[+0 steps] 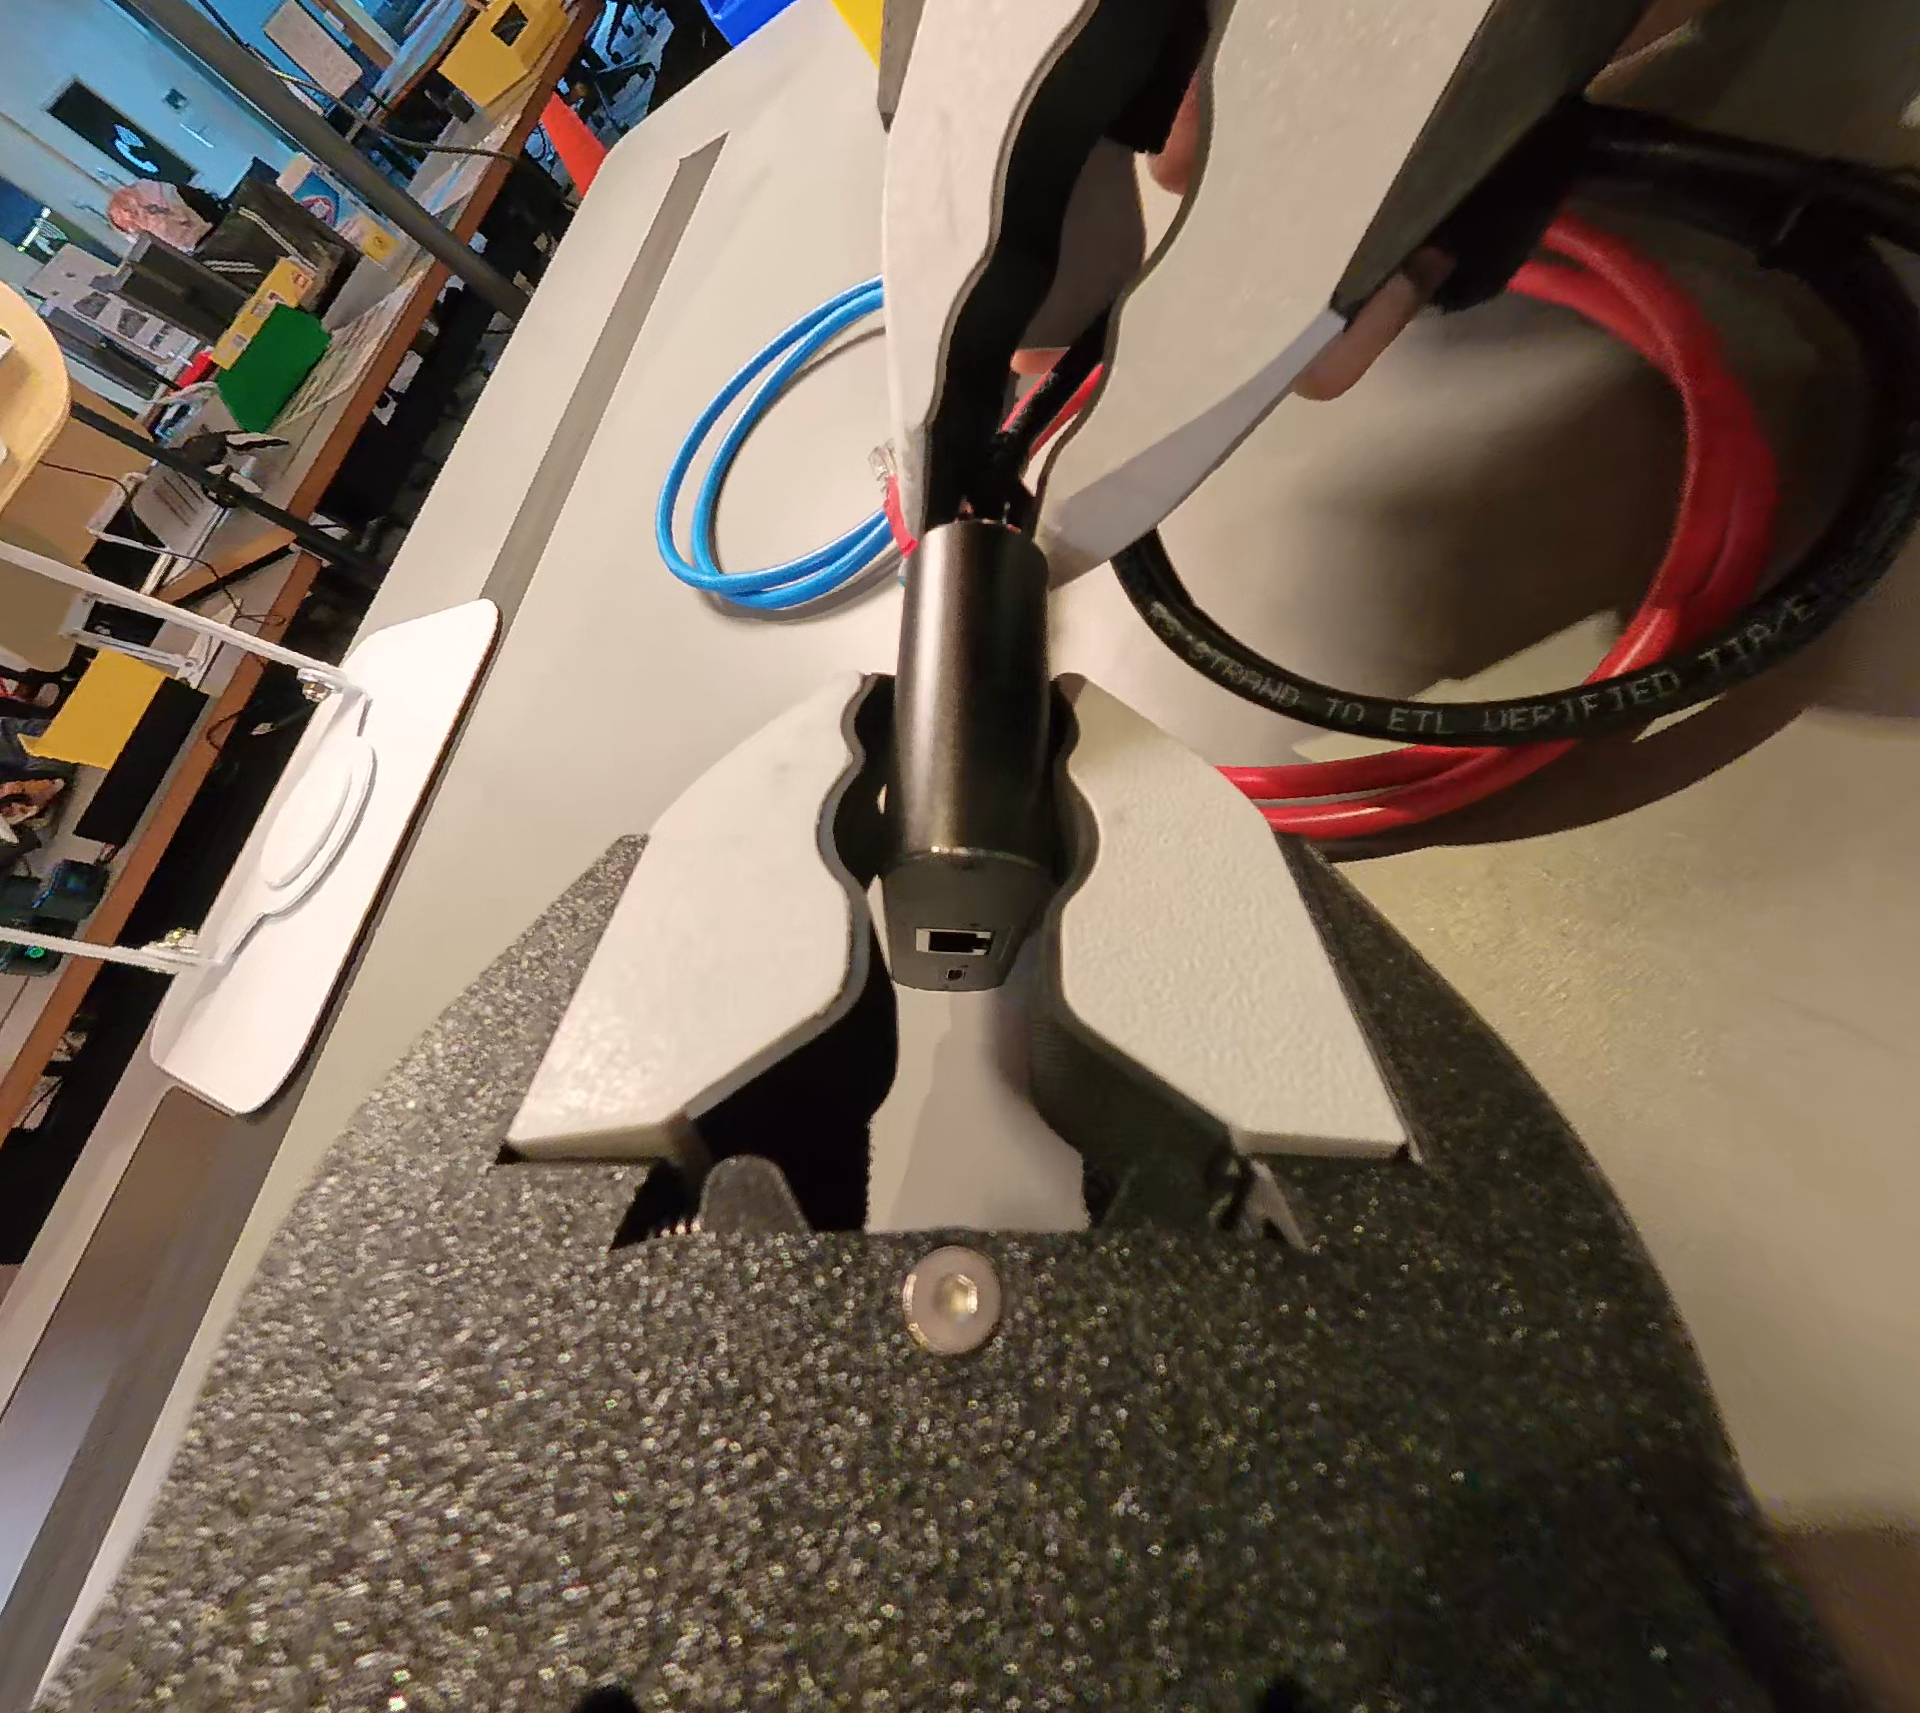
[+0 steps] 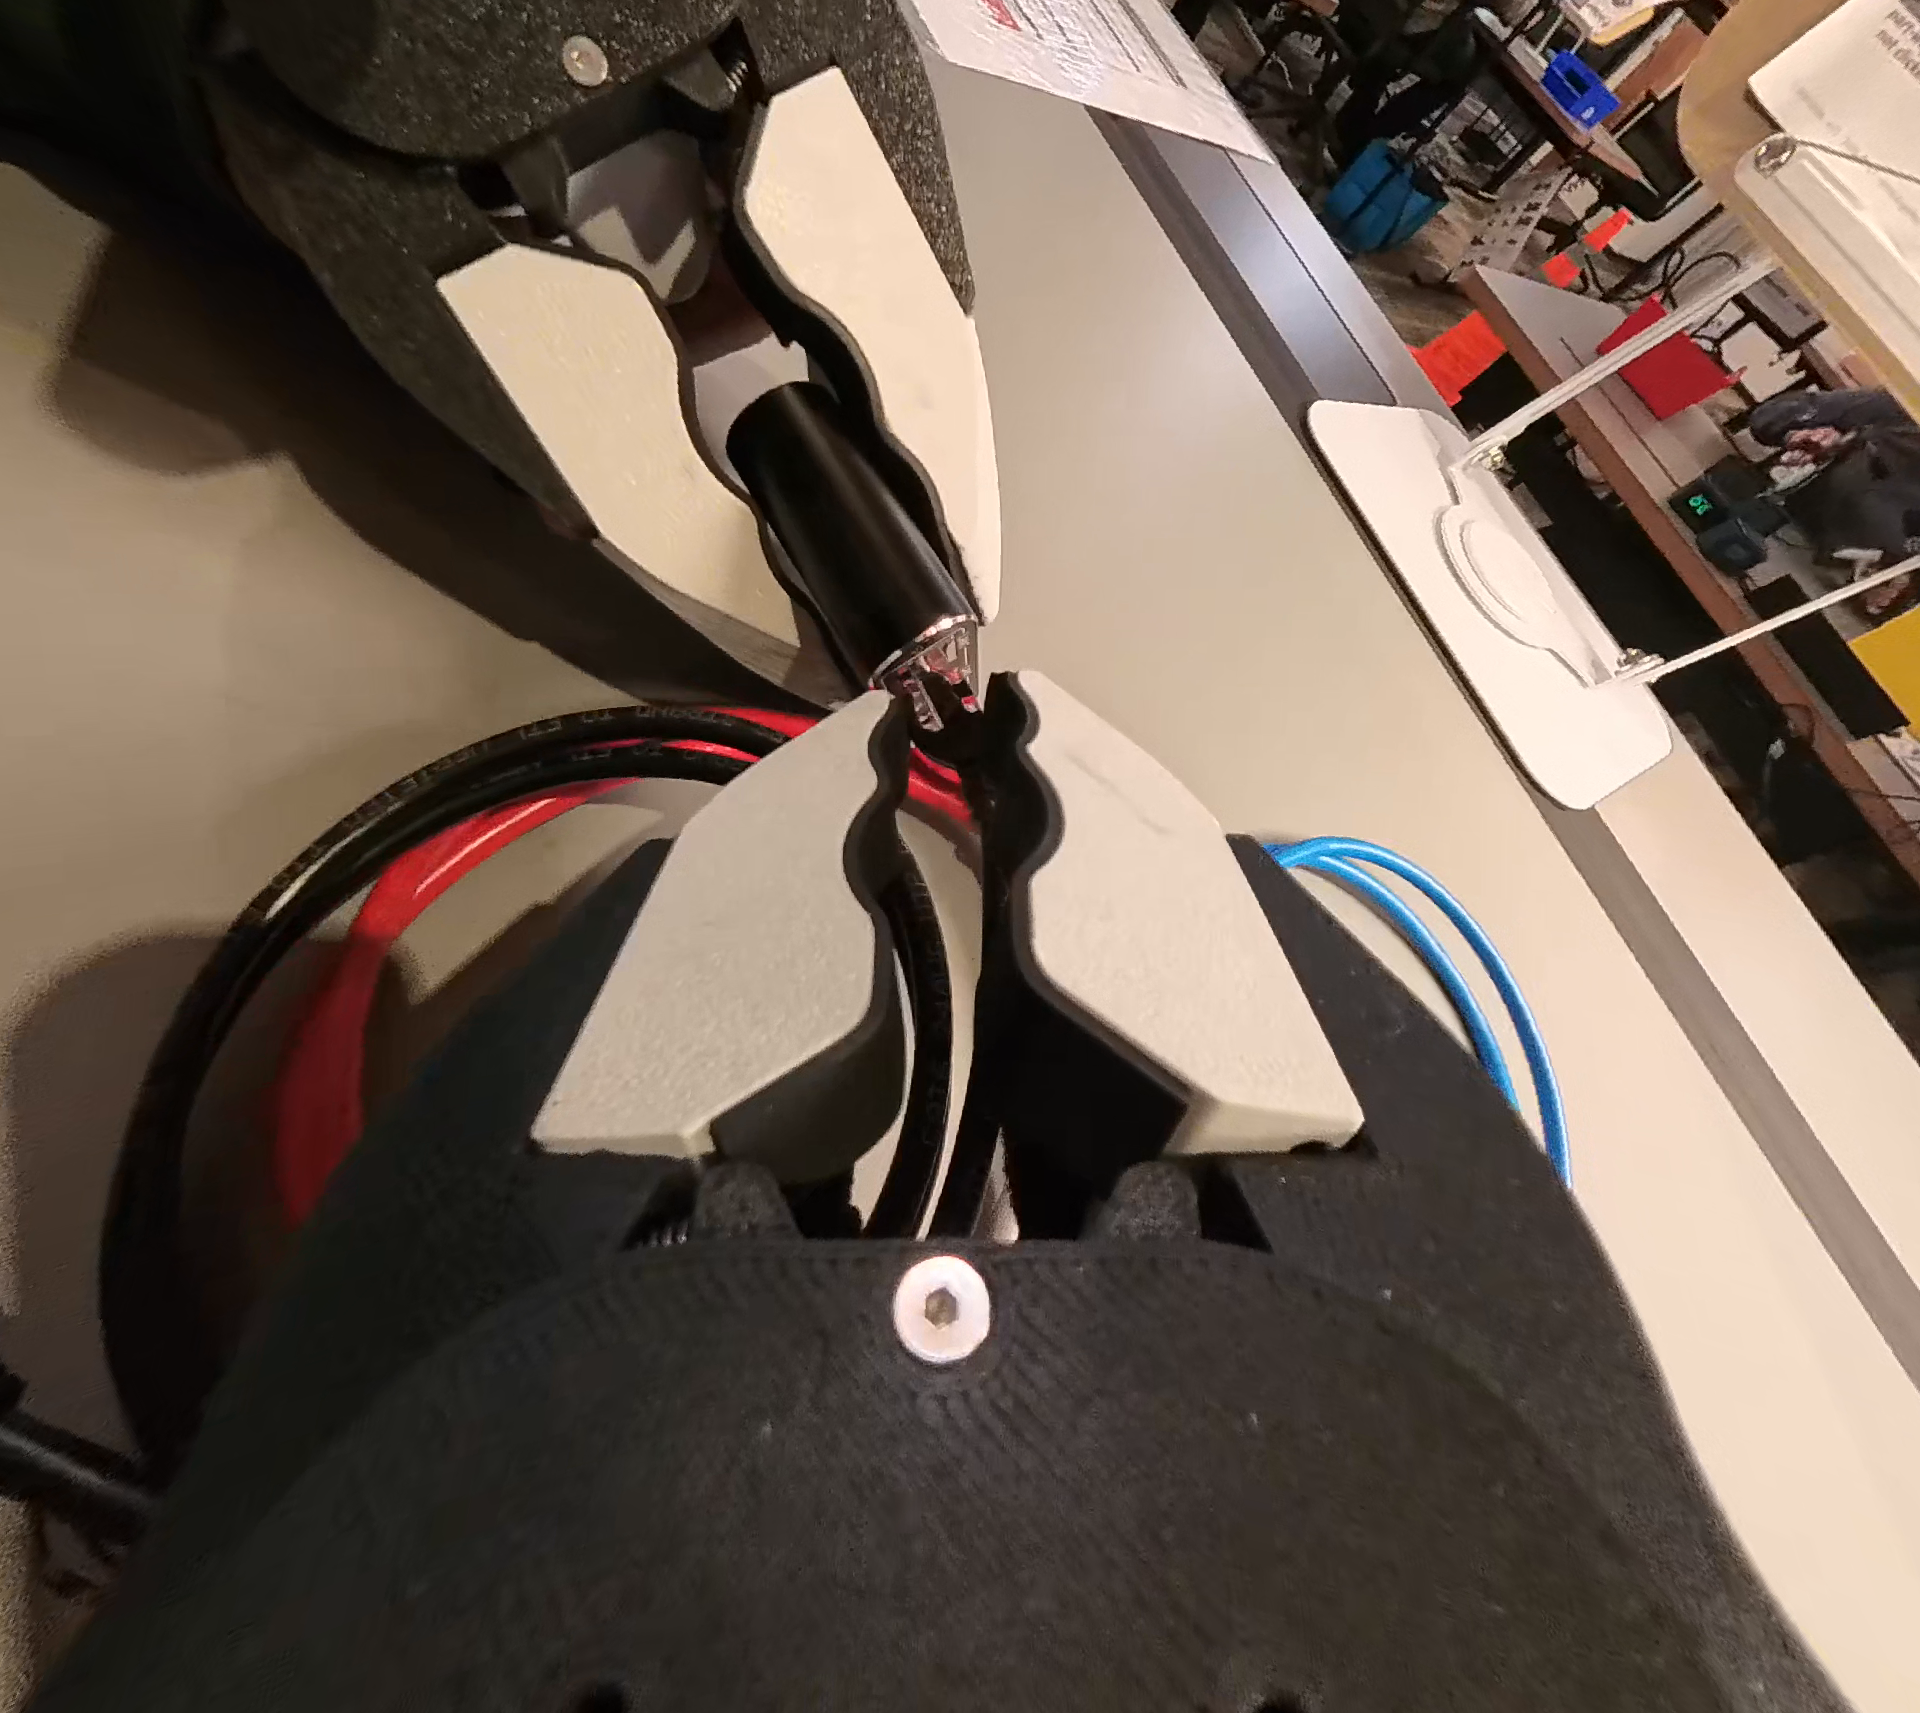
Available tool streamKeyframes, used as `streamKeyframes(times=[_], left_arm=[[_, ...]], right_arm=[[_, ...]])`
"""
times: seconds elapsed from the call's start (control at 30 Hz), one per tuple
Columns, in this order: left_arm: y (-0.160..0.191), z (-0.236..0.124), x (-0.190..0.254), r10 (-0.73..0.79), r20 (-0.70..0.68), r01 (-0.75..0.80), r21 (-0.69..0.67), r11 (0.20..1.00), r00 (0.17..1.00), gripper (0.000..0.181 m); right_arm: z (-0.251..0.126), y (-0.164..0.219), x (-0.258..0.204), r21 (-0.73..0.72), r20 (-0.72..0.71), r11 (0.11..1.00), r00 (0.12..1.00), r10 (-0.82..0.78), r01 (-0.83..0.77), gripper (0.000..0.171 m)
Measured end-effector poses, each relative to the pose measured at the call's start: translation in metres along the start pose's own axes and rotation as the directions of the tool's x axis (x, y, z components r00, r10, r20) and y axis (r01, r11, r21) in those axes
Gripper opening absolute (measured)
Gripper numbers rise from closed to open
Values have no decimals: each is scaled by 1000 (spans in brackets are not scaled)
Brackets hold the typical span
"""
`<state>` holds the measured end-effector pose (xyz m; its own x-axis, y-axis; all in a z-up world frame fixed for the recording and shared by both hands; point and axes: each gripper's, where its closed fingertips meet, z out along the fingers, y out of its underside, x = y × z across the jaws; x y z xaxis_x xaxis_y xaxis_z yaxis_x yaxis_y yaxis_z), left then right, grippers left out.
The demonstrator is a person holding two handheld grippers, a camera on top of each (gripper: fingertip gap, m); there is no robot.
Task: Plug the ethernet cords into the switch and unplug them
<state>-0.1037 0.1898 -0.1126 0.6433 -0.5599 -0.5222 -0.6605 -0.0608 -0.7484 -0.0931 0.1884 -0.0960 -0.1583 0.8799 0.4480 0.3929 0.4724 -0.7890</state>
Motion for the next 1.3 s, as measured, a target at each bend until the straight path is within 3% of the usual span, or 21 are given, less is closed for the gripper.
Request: streamKeyframes(times=[0.37, 0.67, 0.83, 0.93, 1.13, 1.23, 1.3], left_arm=[[-5, 1, 6, 33, -7, -33, 2, 999, 999, 28], [-8, 0, 16, 102, -48, -102, 1, 995, 994, 29], [-20, -5, 30, 147, -111, -141, 61, 988, 983, 28], [-19, -4, 32, 158, -111, -154, 45, 987, 981, 28], [-21, -3, 23, 123, -59, -122, 17, 992, 991, 27], [-3, -8, 21, 131, -82, -134, -26, 991, 988, 28], [-4, -10, 15, 73, -76, -73, -1, 997, 994, 28]], right_arm=[[-7, 2, -4, -9, 22, 996, 996, 88, -87, 13], [-14, 3, -12, 11, 80, 1000, 997, -2, 1, 13], [-28, -2, -24, 108, 156, 983, 974, -161, 146, 14], [-29, 2, -25, 94, 155, 985, 976, -156, 142, 15], [-28, 0, -15, 70, 64, 993, 993, -99, 95, 15], [-43, 11, 47, 40, -189, 998, 982, -29, 37, 14], [-55, 15, 70, 107, -163, 993, 984, 72, -55, 13]])
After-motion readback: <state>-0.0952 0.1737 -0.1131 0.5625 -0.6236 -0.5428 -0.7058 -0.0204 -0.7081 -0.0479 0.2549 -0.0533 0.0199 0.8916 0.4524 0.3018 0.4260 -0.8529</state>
